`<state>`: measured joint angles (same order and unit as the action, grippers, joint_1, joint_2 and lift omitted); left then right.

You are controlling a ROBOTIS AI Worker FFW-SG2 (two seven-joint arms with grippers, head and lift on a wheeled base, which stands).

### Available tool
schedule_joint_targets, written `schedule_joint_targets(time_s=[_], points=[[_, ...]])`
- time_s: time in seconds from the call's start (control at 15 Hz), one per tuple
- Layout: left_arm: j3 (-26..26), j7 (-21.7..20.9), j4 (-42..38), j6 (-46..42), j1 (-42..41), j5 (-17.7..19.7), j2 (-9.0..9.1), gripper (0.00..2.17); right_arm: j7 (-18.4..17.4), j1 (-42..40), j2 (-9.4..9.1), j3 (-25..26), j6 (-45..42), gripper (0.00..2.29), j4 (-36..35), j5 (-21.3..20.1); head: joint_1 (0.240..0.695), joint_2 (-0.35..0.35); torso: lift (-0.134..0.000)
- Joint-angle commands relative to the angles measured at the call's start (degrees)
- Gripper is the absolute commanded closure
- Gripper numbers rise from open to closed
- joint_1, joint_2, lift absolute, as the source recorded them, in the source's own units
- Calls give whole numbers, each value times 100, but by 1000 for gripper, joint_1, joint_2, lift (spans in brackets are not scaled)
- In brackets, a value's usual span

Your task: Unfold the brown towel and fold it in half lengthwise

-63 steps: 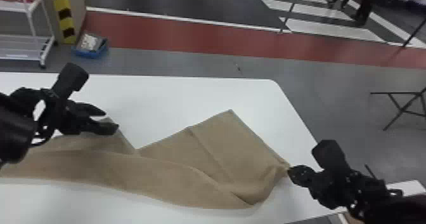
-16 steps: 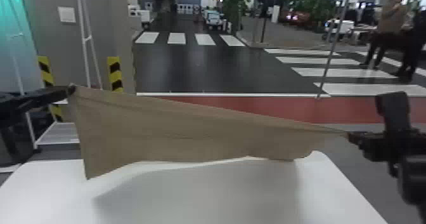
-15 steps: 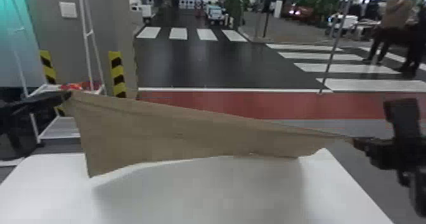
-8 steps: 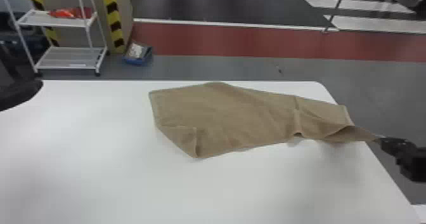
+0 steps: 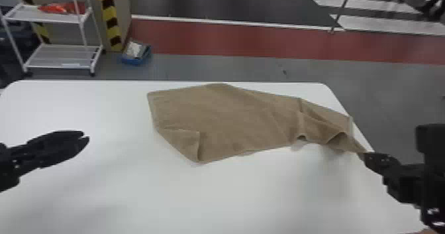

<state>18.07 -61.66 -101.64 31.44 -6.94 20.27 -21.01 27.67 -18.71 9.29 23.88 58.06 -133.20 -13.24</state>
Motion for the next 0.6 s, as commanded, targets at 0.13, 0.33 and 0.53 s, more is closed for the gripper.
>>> schedule_joint_targets(time_s=[0.13, 0.33, 0.53], points=[[-1033, -48, -1182, 245, -290, -779, 27, 272, 1, -124, -111, -24, -9, 1686, -92, -39, 695, -244, -123], [-1824, -215, -1147, 262, 106, -814, 273, 275, 1, -265, -225, -112, -168, 1686, -118, -118, 695, -348, -123], [-2123, 75, -787, 245, 378, -1007, 537, 272, 10, -397, -243, -182, -238, 1686, -215, -188, 695, -350, -123]])
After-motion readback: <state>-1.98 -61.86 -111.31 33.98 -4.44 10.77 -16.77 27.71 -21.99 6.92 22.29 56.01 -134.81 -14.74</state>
